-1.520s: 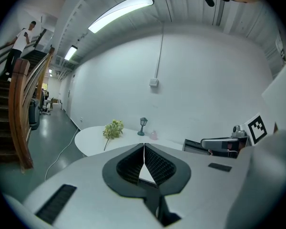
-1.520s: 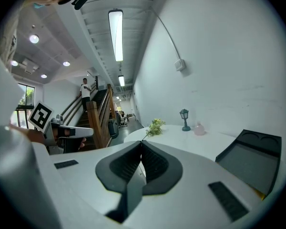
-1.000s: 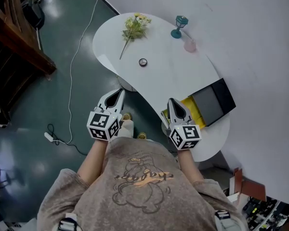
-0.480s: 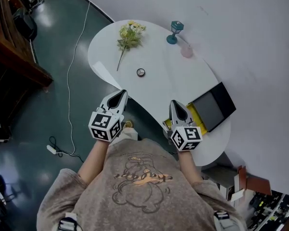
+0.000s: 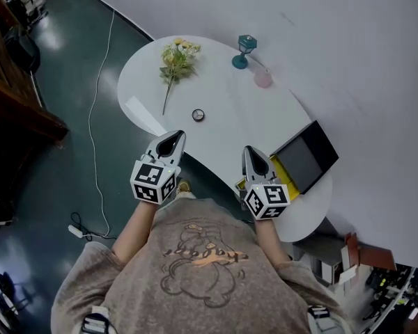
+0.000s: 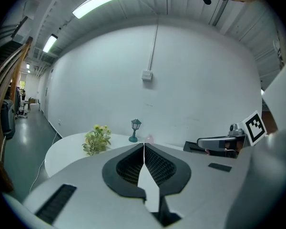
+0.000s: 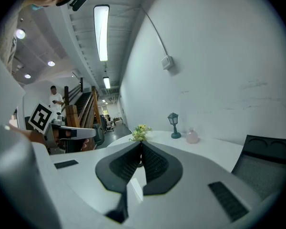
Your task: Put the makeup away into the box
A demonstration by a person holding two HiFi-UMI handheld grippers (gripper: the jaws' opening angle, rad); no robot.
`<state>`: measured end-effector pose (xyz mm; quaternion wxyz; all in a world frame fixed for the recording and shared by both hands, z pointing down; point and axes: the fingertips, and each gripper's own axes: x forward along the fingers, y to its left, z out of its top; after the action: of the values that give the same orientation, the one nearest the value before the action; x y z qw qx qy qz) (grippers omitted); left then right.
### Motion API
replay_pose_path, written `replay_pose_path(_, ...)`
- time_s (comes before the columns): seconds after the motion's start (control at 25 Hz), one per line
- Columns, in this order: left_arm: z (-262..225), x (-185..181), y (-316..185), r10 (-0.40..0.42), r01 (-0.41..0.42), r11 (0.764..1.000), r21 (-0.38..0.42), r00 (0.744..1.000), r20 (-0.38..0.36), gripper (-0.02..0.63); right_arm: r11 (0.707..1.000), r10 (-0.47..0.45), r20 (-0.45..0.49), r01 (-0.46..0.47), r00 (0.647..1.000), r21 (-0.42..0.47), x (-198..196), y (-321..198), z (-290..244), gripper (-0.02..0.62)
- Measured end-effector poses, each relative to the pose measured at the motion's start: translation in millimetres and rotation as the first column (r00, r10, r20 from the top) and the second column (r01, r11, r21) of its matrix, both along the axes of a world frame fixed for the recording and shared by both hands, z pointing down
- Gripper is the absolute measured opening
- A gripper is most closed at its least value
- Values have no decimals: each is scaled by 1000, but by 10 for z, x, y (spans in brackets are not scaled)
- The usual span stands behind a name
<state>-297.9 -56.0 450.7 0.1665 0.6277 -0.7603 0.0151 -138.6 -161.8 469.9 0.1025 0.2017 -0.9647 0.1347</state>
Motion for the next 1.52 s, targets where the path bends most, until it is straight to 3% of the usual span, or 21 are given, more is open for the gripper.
replay_pose_path(0.52, 82, -108, -233, 73, -73, 997, -6, 997, -16, 29, 999, 54, -7, -54, 999, -4, -87, -102, 44, 3)
replay_pose_path(1.2, 311, -129, -363, 99, -105, 992, -73, 992, -80, 335, 997, 83, -19, -83, 996, -5, -30, -164, 66, 3)
replay_pose_path(1.52, 566, -60, -567, 191, -197, 967, -161, 980, -53, 357, 994, 105, -32, -106, 994, -6, 41, -229, 89, 3)
